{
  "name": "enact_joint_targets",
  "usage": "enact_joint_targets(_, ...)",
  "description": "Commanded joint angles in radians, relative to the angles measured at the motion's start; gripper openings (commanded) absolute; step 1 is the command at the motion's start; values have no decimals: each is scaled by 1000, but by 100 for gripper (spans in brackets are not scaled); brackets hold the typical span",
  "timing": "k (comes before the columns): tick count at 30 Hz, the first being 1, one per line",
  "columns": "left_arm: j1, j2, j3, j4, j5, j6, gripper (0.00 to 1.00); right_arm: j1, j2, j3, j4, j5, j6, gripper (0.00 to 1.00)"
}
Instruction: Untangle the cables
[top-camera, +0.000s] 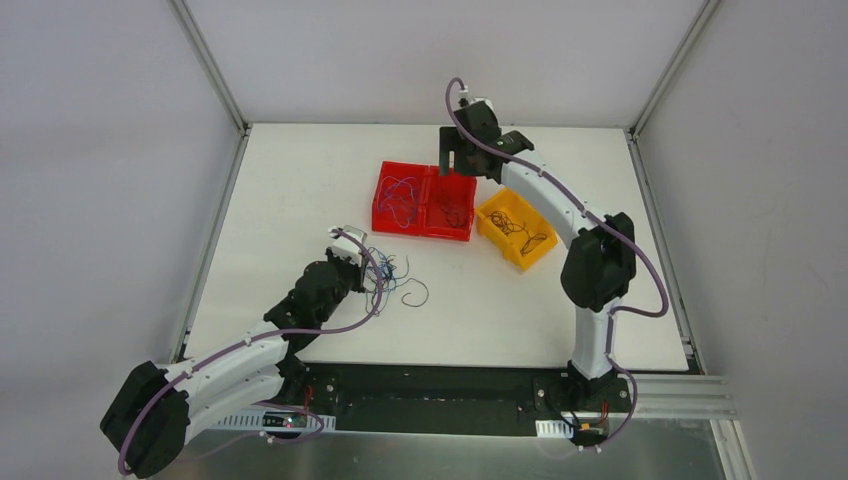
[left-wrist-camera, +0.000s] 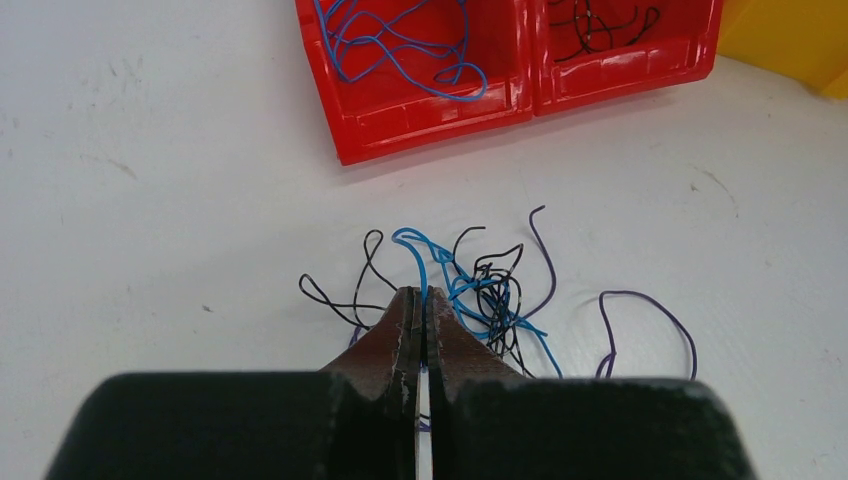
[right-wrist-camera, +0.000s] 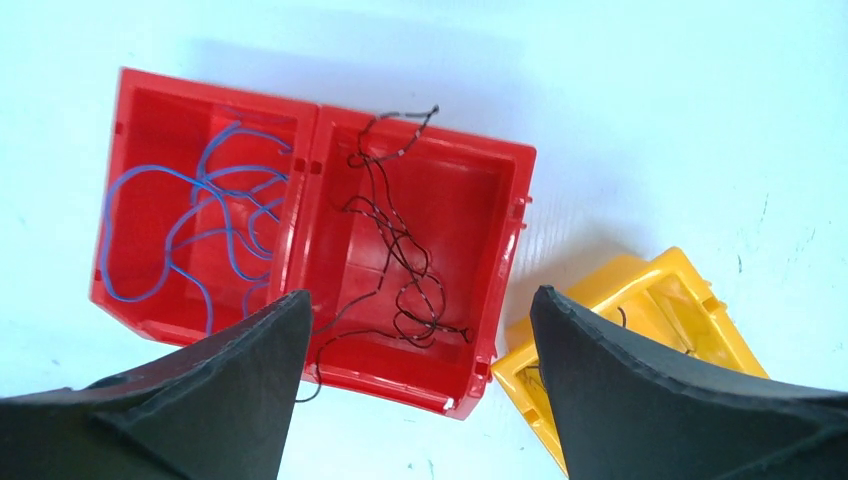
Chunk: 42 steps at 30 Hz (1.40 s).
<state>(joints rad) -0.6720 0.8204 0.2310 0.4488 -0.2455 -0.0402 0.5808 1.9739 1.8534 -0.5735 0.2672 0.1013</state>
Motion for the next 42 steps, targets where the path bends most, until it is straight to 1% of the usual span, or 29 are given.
enact_joint_targets(1, 9, 7, 1, 42, -11, 8, 0, -33, -4, 112, 0, -71, 15, 84)
enact_joint_targets(4, 9, 10, 1, 42, -10, 8, 0, -59, 67, 188, 2, -118, 19, 84)
enact_joint_targets(7, 9, 14, 0, 44, -8, 9, 0, -81, 156, 290, -4, -152, 34, 77)
enact_joint_targets(10, 9, 15, 1, 46, -10, 7, 0, -89, 234, 368, -27, -172, 48, 76)
enact_joint_targets(12, 9, 17, 1, 48, -11, 8, 0, -90, 263, 383, -25, -183, 55, 76)
enact_joint_targets(16, 9, 21, 1, 51, -8, 11, 0, -90, 275, 350, 7, -191, 62, 75)
enact_joint_targets(30, 9, 33, 4, 57, -6, 16, 0, -88, 325, 325, 23, -226, 86, 70)
enact_joint_targets(33, 9, 31, 4, 57, -6, 16, 0, -84, 326, 312, 22, -236, 98, 68)
enact_joint_targets(36, 9, 29, 4, 57, -6, 16, 0, -73, 315, 276, 38, -239, 107, 61)
enact_joint_targets(40, 9, 28, 2, 57, -6, 16, 0, -65, 305, 223, 67, -231, 120, 59)
enact_joint_targets(42, 9, 28, 2, 57, -6, 17, 0, -64, 312, 213, 74, -229, 124, 55)
